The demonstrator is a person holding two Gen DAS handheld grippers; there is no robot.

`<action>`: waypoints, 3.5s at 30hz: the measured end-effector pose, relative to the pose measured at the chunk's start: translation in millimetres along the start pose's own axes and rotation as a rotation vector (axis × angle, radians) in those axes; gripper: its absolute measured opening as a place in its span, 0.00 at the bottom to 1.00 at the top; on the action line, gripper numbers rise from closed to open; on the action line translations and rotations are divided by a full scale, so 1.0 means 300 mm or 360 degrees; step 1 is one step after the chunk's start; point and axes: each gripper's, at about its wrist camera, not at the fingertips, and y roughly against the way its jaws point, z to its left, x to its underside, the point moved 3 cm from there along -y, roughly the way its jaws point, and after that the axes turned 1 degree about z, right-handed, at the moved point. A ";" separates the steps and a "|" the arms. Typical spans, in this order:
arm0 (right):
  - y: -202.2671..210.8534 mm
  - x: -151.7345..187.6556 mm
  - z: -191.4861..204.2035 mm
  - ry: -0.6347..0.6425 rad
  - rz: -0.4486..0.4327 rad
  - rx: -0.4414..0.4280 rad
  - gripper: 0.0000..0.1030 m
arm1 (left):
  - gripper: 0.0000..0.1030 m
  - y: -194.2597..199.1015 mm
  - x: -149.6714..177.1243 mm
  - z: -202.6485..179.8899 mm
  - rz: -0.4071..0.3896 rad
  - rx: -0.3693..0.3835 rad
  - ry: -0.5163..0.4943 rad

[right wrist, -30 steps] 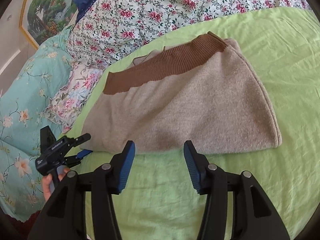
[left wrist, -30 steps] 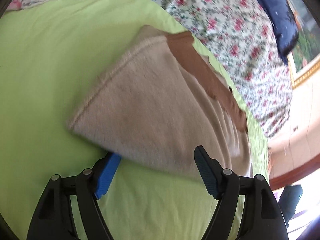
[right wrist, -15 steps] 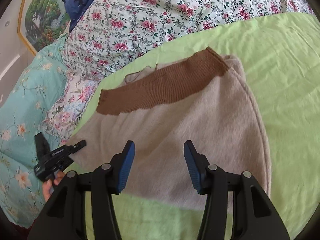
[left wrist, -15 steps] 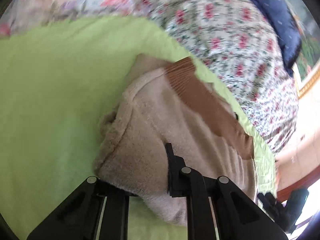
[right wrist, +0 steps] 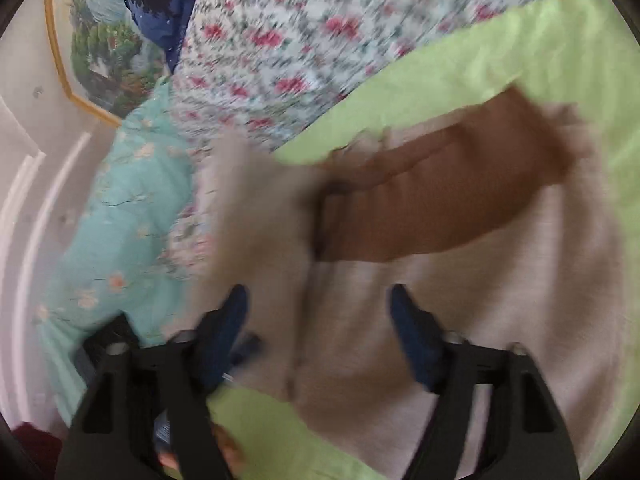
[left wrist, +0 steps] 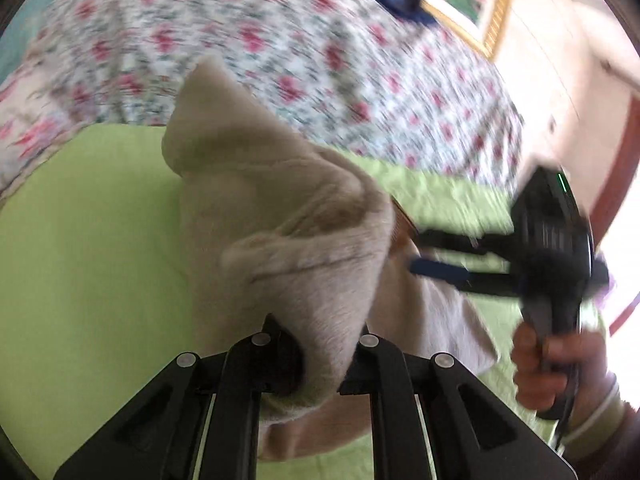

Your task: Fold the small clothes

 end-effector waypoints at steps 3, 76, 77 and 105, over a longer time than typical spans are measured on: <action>-0.075 -0.028 -0.016 -0.0051 0.0062 -0.0045 0.82 | 0.10 -0.071 0.044 -0.031 0.0100 0.0025 -0.0040; 0.228 -0.017 -0.323 -0.0027 -0.0066 0.0481 0.35 | 0.54 -0.397 -0.027 0.003 0.0508 0.0385 0.0241; 0.233 -0.012 -0.300 -0.0009 -0.0079 0.0481 0.33 | 0.52 -0.387 -0.030 0.000 0.0490 0.0387 0.0228; -0.178 0.353 0.090 0.0285 0.0186 0.0348 0.50 | 0.64 0.272 0.335 0.456 0.0317 0.0143 0.0381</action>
